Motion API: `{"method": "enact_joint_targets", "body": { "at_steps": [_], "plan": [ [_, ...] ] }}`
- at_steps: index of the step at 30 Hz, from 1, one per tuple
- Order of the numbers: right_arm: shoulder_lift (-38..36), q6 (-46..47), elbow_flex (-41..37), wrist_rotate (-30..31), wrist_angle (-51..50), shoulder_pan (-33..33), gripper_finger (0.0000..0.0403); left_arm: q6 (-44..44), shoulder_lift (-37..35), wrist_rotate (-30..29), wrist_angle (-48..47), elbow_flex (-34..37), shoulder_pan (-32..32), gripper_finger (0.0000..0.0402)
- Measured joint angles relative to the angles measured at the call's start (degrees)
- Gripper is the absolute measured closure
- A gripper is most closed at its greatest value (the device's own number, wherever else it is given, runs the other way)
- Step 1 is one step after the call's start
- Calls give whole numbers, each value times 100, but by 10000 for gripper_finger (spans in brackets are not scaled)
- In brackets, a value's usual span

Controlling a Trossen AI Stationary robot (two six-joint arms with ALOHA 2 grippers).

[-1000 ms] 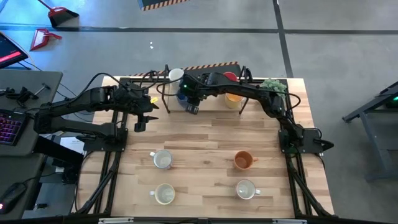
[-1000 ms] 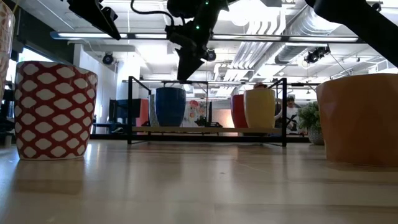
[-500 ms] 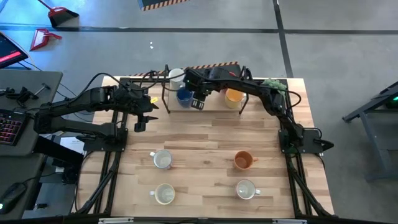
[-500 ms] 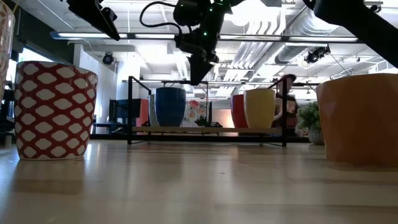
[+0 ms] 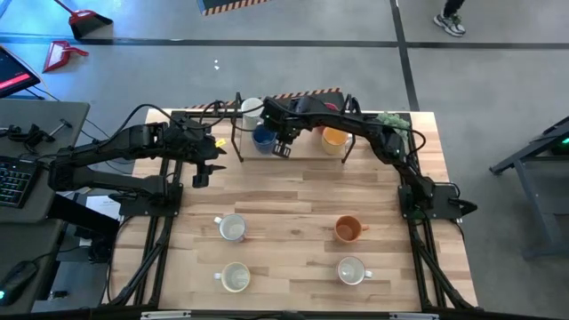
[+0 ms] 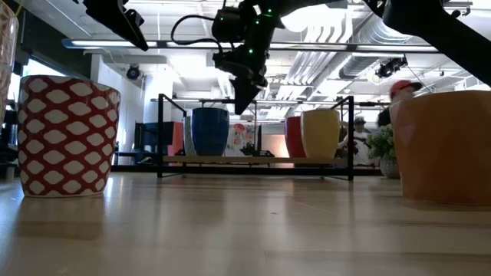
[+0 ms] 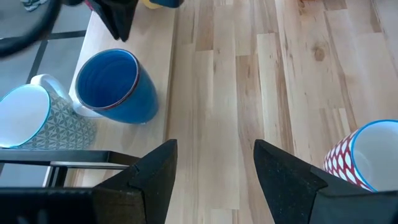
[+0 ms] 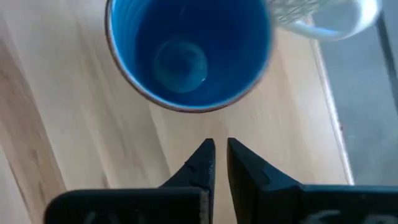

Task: Place coffee mugs
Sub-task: Put the blue mug on the shelf

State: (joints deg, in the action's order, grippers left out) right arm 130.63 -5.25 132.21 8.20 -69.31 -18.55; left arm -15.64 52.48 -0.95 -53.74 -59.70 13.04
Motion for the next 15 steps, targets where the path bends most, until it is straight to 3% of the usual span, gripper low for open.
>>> {"method": "enact_joint_targets", "body": {
  "at_steps": [15],
  "plan": [
    [56,3,3,-191,231,31,398,-43,1,0,1,-2,0,202]
  ]
}}
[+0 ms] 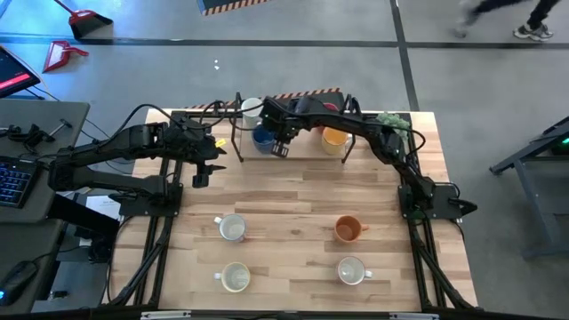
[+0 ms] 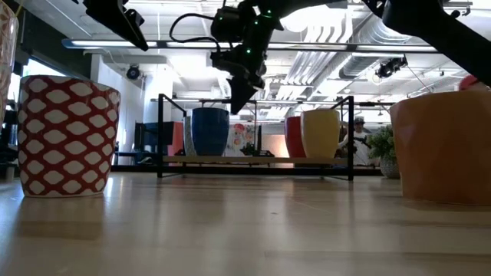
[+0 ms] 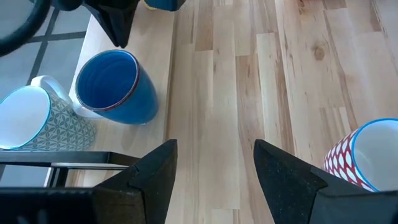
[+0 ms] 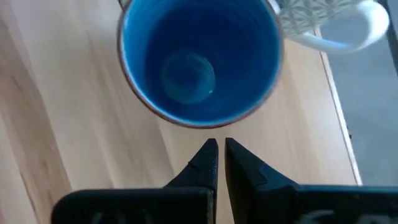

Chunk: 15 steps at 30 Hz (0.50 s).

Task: Place coffee mugs
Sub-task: Put the blue mug on the shelf

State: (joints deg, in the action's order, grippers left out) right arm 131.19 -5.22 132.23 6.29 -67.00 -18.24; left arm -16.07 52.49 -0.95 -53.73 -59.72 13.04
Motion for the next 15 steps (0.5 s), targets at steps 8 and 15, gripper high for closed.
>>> {"method": "enact_joint_targets", "body": {
  "at_steps": [8,15],
  "plan": [
    [139,-33,1,-78,120,76,398,-3,-2,0,1,2,0,202],
    [169,-39,1,-78,320,79,398,-10,-2,0,0,0,0,202]
  ]
}}
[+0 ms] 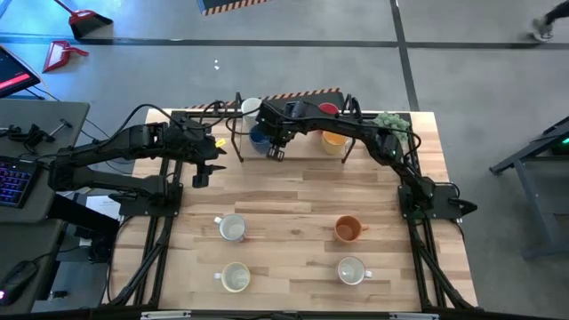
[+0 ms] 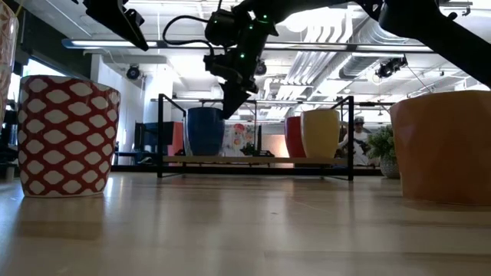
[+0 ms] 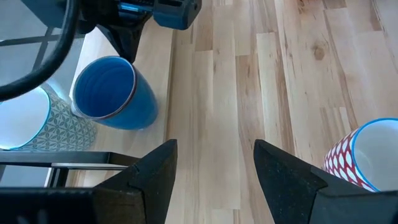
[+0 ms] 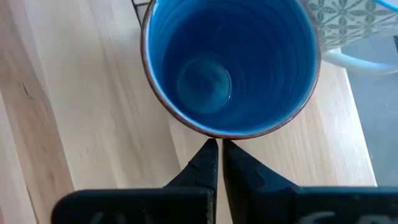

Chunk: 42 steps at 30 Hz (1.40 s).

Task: Place coffee mugs
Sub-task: Put the blue mug on the shelf

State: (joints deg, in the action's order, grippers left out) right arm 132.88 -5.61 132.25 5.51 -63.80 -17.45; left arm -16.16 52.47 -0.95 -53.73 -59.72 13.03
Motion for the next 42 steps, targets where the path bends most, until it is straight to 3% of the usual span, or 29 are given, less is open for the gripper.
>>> {"method": "enact_joint_targets", "body": {
  "at_steps": [13,29,42],
  "plan": [
    [0,-44,0,-105,-5,0,398,-14,1,2,-1,0,0,202],
    [0,-123,0,765,-30,-69,398,13,2,2,-1,0,0,202],
    [0,-240,0,572,291,-98,398,-2,2,4,-7,0,0,202]
  ]
}}
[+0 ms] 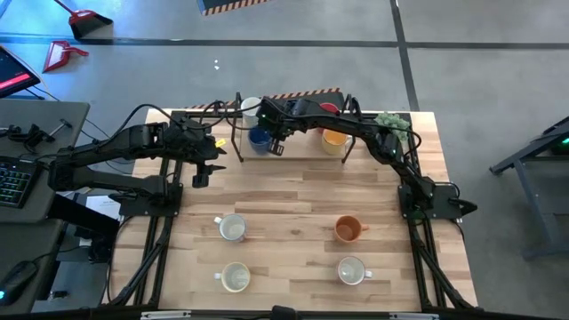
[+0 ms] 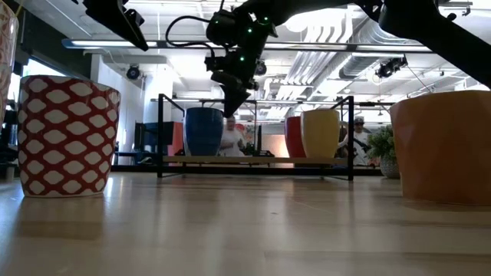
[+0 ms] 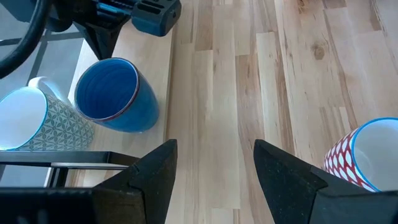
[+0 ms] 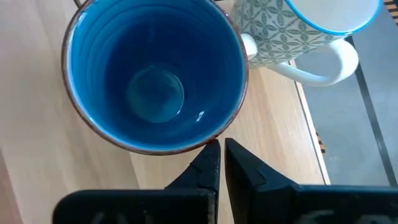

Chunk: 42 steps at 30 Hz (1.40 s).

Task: Place coffee mugs
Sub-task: Put the blue mug on the shelf

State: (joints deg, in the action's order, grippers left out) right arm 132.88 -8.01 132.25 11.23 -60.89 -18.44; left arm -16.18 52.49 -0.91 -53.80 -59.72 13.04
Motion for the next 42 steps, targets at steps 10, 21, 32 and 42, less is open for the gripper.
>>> {"method": "enact_joint_targets", "body": {
  "at_steps": [10,21,32,42],
  "plan": [
    [-2,0,0,-233,274,-2,398,2,-1,-2,-3,0,0,202],
    [-4,44,0,-334,309,13,398,4,-1,-2,-48,0,-2,202],
    [-4,48,0,-547,479,20,398,6,0,0,-48,0,-2,202],
    [-6,52,0,-552,-104,22,398,11,-1,0,-50,0,-1,202]
  ]
}}
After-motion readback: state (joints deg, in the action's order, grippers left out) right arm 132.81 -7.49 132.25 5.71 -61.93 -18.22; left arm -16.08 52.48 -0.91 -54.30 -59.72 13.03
